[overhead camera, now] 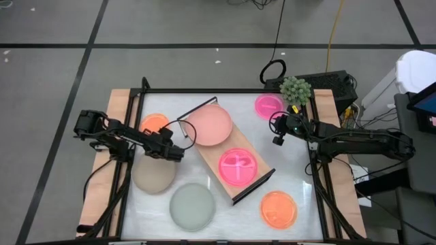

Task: Place and stack plates onto a shelf
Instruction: Stack the top small orange plate on top of the small pink plate on the shelf

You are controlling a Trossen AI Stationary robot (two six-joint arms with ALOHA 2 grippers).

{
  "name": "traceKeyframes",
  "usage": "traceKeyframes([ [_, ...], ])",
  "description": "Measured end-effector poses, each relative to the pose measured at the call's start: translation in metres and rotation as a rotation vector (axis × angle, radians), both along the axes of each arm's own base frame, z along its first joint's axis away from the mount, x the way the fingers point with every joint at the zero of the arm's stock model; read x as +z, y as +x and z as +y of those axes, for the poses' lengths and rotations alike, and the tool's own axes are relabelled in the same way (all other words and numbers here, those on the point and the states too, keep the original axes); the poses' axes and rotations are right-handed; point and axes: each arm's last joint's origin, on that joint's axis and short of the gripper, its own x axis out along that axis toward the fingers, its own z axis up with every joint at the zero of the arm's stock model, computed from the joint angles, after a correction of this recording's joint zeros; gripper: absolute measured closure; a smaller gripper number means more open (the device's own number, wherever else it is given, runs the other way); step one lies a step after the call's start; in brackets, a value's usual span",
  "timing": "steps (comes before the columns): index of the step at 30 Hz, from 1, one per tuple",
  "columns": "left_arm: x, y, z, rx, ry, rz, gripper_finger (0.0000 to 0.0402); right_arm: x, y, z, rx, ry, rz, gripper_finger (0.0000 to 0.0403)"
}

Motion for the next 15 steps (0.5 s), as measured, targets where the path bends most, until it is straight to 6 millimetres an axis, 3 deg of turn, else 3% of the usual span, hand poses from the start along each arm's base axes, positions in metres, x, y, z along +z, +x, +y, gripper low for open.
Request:
traceKeyframes([
  [15,-0.002,-0.002,0.011,-0.047,0.024,0.060,0.0190,0.000,0.000,0.000,-0.001,-0.001,0.000,0.0328],
])
